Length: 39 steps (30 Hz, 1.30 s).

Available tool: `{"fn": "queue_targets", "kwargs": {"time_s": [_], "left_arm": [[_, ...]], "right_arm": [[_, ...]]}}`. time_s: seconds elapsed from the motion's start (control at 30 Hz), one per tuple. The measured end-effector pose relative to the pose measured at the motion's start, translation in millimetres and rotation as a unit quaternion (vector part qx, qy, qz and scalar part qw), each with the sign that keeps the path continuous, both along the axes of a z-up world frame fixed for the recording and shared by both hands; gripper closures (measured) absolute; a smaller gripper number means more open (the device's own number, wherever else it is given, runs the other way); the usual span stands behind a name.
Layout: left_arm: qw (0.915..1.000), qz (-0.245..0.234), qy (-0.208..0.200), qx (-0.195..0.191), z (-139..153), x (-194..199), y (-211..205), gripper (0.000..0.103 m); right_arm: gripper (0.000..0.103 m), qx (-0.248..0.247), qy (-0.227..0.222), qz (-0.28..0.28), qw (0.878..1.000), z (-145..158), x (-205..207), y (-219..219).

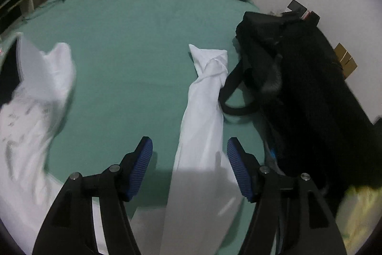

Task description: Fold large clothes

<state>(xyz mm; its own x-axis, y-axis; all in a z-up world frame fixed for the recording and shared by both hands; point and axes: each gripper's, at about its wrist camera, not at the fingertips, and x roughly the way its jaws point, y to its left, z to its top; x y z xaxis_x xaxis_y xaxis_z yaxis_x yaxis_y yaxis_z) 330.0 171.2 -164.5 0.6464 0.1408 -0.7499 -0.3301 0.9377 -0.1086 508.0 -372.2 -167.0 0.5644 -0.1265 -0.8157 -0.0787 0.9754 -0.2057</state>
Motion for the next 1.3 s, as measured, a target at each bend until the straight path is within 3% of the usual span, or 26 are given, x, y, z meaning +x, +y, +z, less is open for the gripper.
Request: {"fn": "queue_targets", "kwargs": {"time_s": [0.13, 0.17, 0.2, 0.27, 0.47, 0.57, 0.73, 0.83, 1.03, 1.13, 1.17, 1.23, 1.3], "left_arm": [[0.9999, 0.001, 0.009, 0.009, -6, 3, 3, 0.054], [0.9999, 0.0, 0.012, 0.01, -8, 4, 2, 0.054], [0.9998, -0.003, 0.014, 0.012, -9, 4, 2, 0.054], [0.9996, -0.01, 0.02, 0.016, -13, 5, -1, 0.054], [0.9998, -0.015, 0.003, 0.014, -1, 0, -3, 0.054], [0.9995, -0.02, -0.015, 0.02, 12, -4, -6, 0.054], [0.9986, -0.038, -0.034, 0.017, 27, -13, -13, 0.054], [0.9984, -0.049, -0.029, 0.003, 26, -17, -14, 0.054], [0.9977, -0.061, -0.023, -0.017, 27, -22, -12, 0.054], [0.9978, -0.057, -0.025, -0.025, 30, -22, -8, 0.054], [0.9977, -0.056, -0.023, -0.029, 30, -21, -7, 0.054], [0.9976, -0.055, -0.017, -0.037, 32, -20, -6, 0.054], [0.997, -0.062, -0.017, -0.043, 34, -21, -6, 0.054]], "right_arm": [[0.042, 0.008, 0.026, -0.006, 1.0, -26, 33, -6], [0.051, 0.01, 0.029, -0.005, 1.0, -31, 38, -7], [0.079, 0.013, 0.032, -0.002, 0.999, -34, 41, -8], [0.1, 0.027, 0.034, 0.007, 0.999, -32, 45, -8], [0.1, 0.006, -0.006, 0.028, 1.0, 16, 13, 4], [0.1, -0.004, -0.036, 0.042, 0.998, 58, -20, 20], [0.1, 0.047, -0.087, 0.097, 0.99, 119, -82, 59], [0.1, 0.067, -0.092, 0.143, 0.983, 130, -107, 94], [0.099, 0.111, -0.066, 0.211, 0.969, 113, -155, 158], [0.095, 0.113, -0.015, 0.234, 0.965, 74, -169, 185], [0.09, 0.11, 0.023, 0.244, 0.963, 55, -176, 192], [0.046, 0.093, 0.076, 0.255, 0.959, 21, -185, 199], [0.039, 0.075, 0.111, 0.262, 0.956, -4, -202, 206]]}}
